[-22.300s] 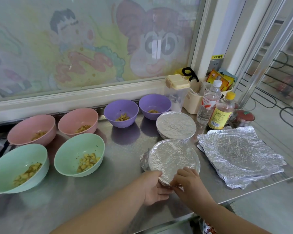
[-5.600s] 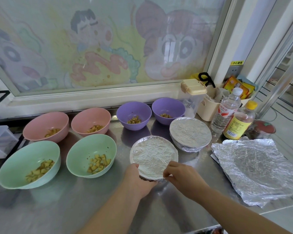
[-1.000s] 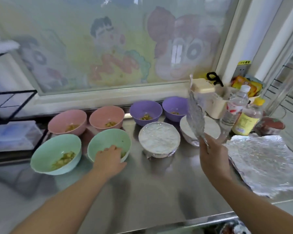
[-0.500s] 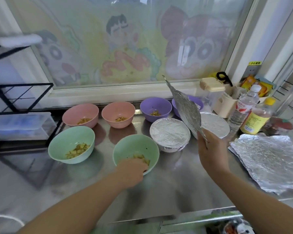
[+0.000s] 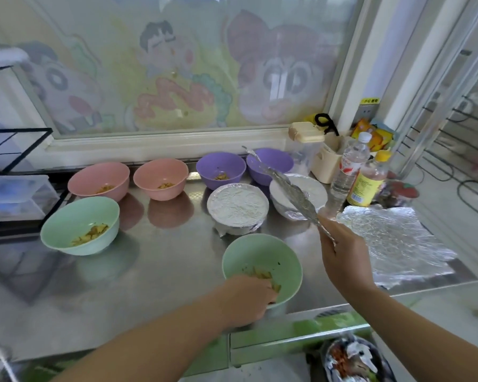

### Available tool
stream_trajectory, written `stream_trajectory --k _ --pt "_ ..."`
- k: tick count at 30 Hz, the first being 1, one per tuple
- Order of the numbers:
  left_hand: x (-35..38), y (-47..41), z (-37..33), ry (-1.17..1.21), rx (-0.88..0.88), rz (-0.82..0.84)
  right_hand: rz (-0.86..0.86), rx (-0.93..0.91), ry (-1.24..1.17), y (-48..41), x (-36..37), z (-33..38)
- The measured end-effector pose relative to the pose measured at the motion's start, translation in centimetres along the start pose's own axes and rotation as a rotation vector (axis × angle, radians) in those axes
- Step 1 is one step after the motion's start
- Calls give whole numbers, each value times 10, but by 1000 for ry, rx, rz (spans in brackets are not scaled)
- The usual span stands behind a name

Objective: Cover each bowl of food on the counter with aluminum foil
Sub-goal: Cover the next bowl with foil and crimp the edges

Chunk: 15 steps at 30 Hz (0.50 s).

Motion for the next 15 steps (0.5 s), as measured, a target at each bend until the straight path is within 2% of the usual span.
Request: stream_trajectory --k 3,8,11,15 --pt "6 -26 -17 -66 98 6 32 22 62 4 -25 -23" --pt "4 -59 -33 -160 135 -101 91 66 167 8 -53 -53" --pt "11 -80 -41 -162 111 -144 151 18 210 12 -52 -67" --pt "17 -91 -39 -42 104 -259 233 -100 260 22 -34 -84"
Point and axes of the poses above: each hand's wrist, its own y-axis away from the middle knuckle, its own x-axis out of the palm, z = x × y, the point moved 3 cm from there along -y, towards the middle knuckle, and after that the axes turned 15 degrees about -z, right-handed, at the moved point
